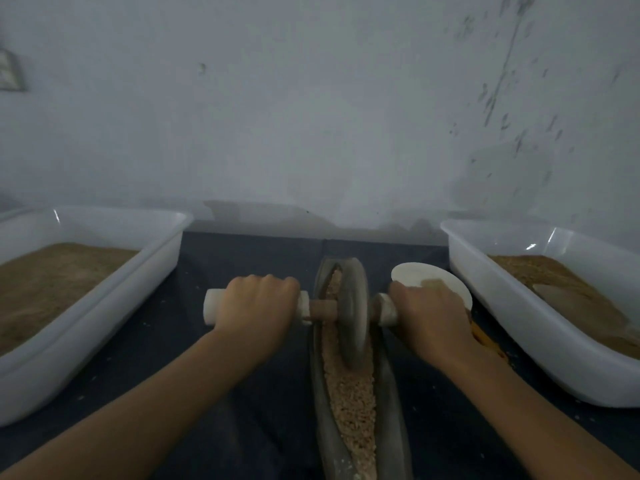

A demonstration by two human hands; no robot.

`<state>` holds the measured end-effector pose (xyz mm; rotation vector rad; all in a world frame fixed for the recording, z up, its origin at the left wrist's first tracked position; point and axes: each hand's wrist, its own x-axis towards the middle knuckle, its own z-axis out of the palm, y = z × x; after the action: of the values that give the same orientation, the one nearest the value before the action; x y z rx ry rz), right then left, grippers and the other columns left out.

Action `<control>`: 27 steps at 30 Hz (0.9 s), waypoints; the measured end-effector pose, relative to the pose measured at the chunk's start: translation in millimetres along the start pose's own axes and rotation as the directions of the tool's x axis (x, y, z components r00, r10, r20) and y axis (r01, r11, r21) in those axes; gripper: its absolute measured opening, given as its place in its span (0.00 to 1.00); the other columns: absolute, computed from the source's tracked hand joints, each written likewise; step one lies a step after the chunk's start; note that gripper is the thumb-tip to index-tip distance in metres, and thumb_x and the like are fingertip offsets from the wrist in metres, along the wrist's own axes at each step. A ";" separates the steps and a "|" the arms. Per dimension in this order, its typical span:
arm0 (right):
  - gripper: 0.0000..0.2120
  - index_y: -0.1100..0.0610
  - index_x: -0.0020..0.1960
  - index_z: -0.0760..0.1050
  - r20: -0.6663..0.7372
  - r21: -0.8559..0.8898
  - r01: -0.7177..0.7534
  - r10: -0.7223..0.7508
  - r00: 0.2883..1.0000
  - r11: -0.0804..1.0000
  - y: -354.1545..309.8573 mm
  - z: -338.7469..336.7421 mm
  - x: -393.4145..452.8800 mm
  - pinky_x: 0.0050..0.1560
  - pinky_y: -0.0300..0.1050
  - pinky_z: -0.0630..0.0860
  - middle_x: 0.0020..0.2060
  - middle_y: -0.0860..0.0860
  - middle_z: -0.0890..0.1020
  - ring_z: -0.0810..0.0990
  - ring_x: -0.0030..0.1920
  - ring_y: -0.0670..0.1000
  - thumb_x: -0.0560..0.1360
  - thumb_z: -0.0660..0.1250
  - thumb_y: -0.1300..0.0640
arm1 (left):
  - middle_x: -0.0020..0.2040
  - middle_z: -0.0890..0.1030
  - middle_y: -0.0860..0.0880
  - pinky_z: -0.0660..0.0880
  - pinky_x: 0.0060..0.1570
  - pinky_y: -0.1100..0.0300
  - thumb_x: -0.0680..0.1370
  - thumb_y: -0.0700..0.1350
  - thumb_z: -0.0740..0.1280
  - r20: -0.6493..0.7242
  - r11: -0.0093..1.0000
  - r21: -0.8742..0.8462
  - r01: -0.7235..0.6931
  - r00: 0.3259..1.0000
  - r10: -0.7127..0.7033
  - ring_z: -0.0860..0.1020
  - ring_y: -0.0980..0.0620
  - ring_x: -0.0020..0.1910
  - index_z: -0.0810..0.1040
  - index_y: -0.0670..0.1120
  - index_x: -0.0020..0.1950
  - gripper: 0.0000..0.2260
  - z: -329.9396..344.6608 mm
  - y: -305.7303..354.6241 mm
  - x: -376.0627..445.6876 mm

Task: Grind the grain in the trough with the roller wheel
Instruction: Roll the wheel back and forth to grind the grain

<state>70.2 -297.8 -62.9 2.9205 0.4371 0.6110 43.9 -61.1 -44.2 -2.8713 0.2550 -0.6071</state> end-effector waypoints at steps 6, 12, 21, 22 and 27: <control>0.19 0.42 0.37 0.55 0.313 0.067 -0.101 0.075 0.947 0.993 -8.9 -21.9 -64.3 0.35 0.45 0.65 0.34 0.41 0.68 0.74 0.40 0.44 0.70 0.67 0.44 | 0.31 0.76 0.52 0.67 0.29 0.58 0.55 0.50 0.79 -0.144 0.968 -0.043 -0.247 0.960 0.238 0.76 0.51 0.27 0.69 0.52 0.37 0.21 -27.9 0.7 -62.9; 0.17 0.44 0.38 0.57 0.113 0.063 -0.035 0.028 0.993 0.997 -7.6 -16.2 -50.0 0.32 0.44 0.66 0.32 0.44 0.73 0.74 0.34 0.46 0.72 0.66 0.44 | 0.34 0.72 0.55 0.63 0.32 0.59 0.64 0.52 0.75 -0.102 0.985 -0.034 -0.167 0.981 0.163 0.75 0.53 0.32 0.65 0.54 0.40 0.18 -7.0 0.9 -30.6; 0.06 0.50 0.48 0.67 -0.034 -0.048 0.017 -0.018 0.999 0.999 -6.5 -6.4 1.3 0.37 0.47 0.71 0.39 0.50 0.80 0.79 0.39 0.52 0.76 0.64 0.51 | 0.44 0.78 0.54 0.67 0.39 0.56 0.75 0.53 0.63 0.012 0.999 -0.030 0.016 1.000 -0.016 0.76 0.51 0.40 0.65 0.55 0.44 0.07 8.9 -3.6 6.7; 0.07 0.49 0.46 0.66 -0.015 -0.035 0.023 -0.024 1.000 0.999 -6.9 -12.0 -9.2 0.37 0.46 0.72 0.39 0.49 0.80 0.79 0.39 0.51 0.75 0.65 0.51 | 0.44 0.78 0.54 0.68 0.39 0.57 0.75 0.53 0.63 0.039 1.000 -0.022 0.005 0.999 -0.004 0.77 0.51 0.42 0.65 0.55 0.45 0.07 3.7 -2.1 -4.2; 0.23 0.44 0.37 0.54 0.085 0.024 0.101 -0.103 0.991 0.995 -12.8 -45.0 -67.9 0.31 0.44 0.66 0.31 0.44 0.68 0.72 0.32 0.47 0.67 0.71 0.48 | 0.40 0.71 0.57 0.64 0.39 0.59 0.74 0.58 0.61 0.096 0.996 -0.066 -0.059 0.993 0.065 0.72 0.57 0.40 0.58 0.58 0.42 0.12 -19.2 -0.1 -65.8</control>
<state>-10.9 -303.5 -49.6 2.9071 0.5808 0.4672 -23.4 -50.3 -52.1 -2.9305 0.3525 -0.4528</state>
